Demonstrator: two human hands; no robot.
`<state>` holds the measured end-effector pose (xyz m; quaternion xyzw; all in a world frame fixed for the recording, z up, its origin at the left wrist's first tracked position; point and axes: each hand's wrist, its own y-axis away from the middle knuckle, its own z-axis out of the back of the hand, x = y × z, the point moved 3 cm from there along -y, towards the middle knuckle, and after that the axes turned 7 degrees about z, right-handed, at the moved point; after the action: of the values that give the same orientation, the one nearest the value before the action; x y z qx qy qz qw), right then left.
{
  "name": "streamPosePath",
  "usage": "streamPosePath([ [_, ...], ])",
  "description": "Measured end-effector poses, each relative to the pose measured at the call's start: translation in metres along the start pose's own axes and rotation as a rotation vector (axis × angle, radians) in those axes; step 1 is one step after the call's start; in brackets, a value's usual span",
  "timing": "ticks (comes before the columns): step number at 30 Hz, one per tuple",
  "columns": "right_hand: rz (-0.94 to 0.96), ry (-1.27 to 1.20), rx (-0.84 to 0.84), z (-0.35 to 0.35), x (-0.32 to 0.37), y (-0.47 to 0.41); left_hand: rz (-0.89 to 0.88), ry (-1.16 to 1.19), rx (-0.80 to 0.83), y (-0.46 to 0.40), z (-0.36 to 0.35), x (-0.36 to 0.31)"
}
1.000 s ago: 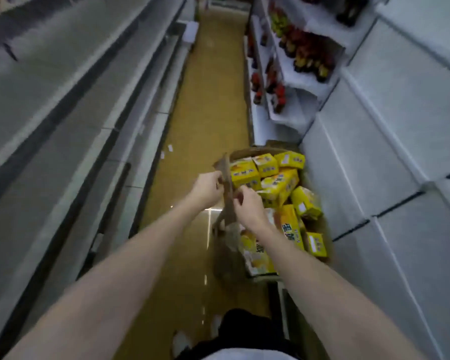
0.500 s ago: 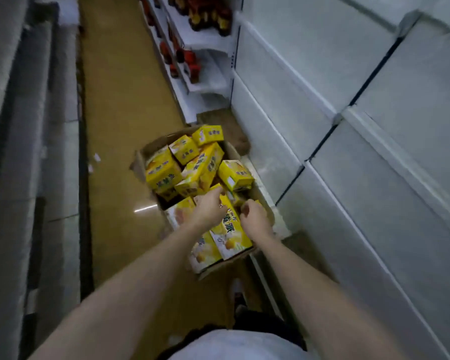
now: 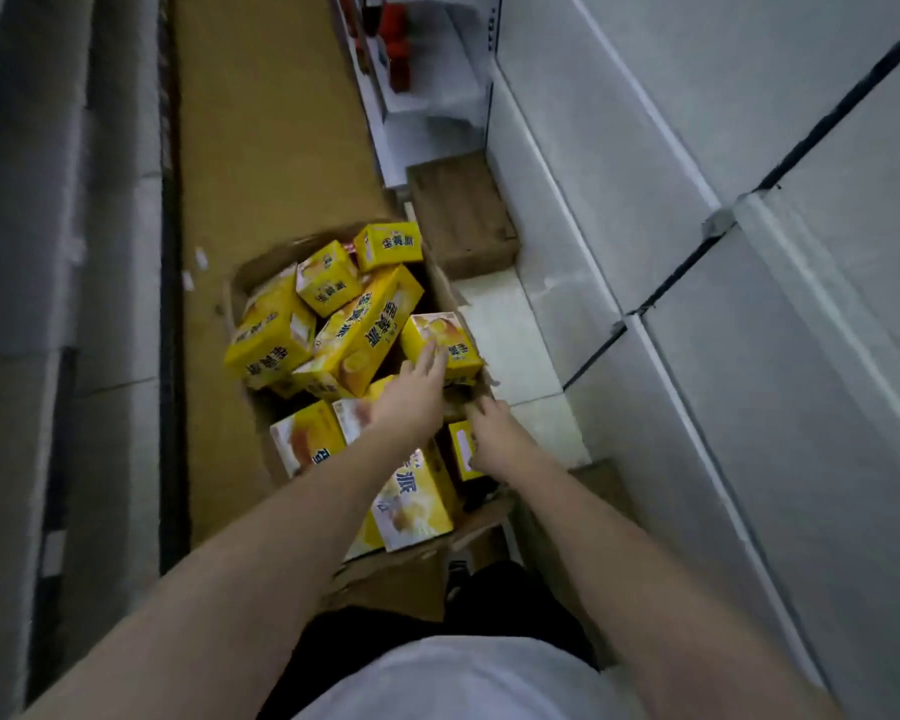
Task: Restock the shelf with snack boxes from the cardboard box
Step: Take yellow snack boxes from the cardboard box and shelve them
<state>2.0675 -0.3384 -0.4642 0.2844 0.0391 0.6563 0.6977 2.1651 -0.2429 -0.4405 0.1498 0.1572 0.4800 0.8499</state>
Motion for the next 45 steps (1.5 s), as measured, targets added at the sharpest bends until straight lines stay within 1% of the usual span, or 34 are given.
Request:
streamPosePath([
  [2, 0.066, 0.133, 0.064, -0.007, -0.001, -0.004, 0.003, -0.074, 0.011, -0.007, 0.0, -0.004],
  [4, 0.084, 0.179, 0.083, -0.014, 0.0, -0.008, 0.014, -0.102, 0.028, -0.015, -0.002, -0.007],
  [7, 0.09, 0.235, 0.055, -0.023, 0.001, -0.012, 0.041, -0.13, 0.012, -0.028, -0.001, -0.012],
  [12, 0.111, 0.279, 0.01, -0.025, -0.001, -0.017, 0.013, -0.184, 0.064, -0.039, 0.004, -0.017],
  [16, 0.133, 0.267, 0.081, -0.02, 0.0, -0.021, -0.018, -0.2, 0.04, -0.038, 0.009, -0.015],
  [18, 0.122, 0.217, 0.103, -0.013, 0.003, -0.02, -0.047, -0.159, 0.03, -0.036, 0.009, -0.011],
  [21, 0.106, 0.146, 0.093, 0.002, 0.008, -0.017, -0.076, 0.003, 0.03, -0.025, 0.009, -0.002],
  [24, 0.075, 0.089, 0.055, 0.021, 0.012, -0.007, -0.027, 0.263, 0.001, -0.009, 0.015, 0.011],
  [27, 0.038, 0.052, -0.006, 0.042, 0.025, 0.006, 0.044, 0.507, -0.109, 0.012, 0.03, 0.028],
  [30, 0.03, -0.004, -0.171, 0.068, 0.051, 0.018, 0.065, 0.669, -0.223, 0.039, 0.052, 0.043],
  [32, 0.022, -0.085, -0.297, 0.086, 0.076, 0.027, 0.086, 0.852, -0.291, 0.061, 0.067, 0.057],
  [34, 0.018, -0.146, -0.394, 0.102, 0.107, 0.035, 0.147, 1.036, -0.329, 0.084, 0.079, 0.077],
  [37, 0.098, -0.179, -0.478, 0.115, 0.161, 0.04, 0.261, 1.217, -0.421, 0.122, 0.093, 0.121],
  [39, 0.16, -0.2, -0.482, 0.118, 0.199, 0.04, 0.317, 1.263, -0.484, 0.149, 0.096, 0.156],
  [42, 0.272, -0.181, -0.436, 0.112, 0.256, 0.04, 0.393, 1.346, -0.543, 0.192, 0.095, 0.21],
  [45, 0.342, -0.139, -0.344, 0.096, 0.308, 0.037, 0.442, 1.472, -0.616, 0.238, 0.089, 0.262],
])
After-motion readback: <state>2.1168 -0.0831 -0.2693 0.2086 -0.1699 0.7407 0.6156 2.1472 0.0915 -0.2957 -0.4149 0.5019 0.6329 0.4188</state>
